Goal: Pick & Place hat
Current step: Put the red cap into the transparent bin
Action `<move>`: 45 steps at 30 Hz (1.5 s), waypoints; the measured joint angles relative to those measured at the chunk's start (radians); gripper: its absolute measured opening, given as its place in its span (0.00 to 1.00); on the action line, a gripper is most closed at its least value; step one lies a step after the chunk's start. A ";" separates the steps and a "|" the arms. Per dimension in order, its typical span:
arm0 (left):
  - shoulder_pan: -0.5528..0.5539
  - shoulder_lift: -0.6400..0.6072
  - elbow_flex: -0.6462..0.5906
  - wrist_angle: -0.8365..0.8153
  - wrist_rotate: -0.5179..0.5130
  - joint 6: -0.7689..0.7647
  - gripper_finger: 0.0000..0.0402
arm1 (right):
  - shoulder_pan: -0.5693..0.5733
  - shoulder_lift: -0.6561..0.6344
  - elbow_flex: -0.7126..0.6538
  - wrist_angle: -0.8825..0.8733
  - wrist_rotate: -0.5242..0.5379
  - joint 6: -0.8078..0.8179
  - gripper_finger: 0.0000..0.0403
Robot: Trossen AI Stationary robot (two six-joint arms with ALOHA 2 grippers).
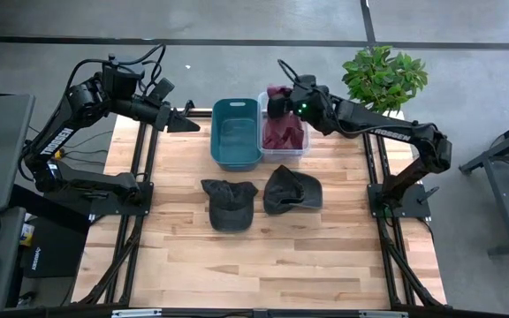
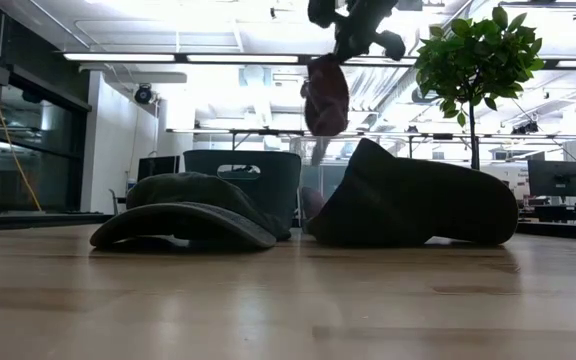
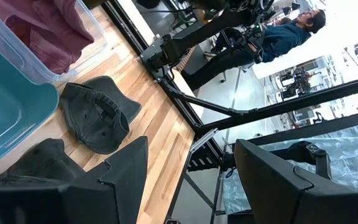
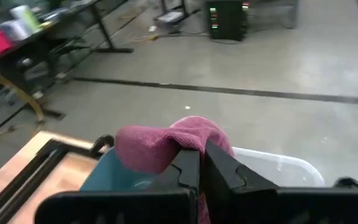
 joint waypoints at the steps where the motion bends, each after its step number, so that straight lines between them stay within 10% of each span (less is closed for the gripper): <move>1: 0.000 0.000 0.000 0.000 0.000 0.000 0.56 | 0.003 0.006 0.000 -0.001 0.016 0.019 0.00; 29: 0.000 0.000 0.000 0.000 0.002 0.000 0.56 | 0.005 0.145 -0.001 -0.201 -0.019 0.276 0.01; 45: 0.000 0.000 0.000 0.000 0.002 -0.001 0.56 | -0.024 0.142 0.003 -0.523 -0.051 0.245 0.28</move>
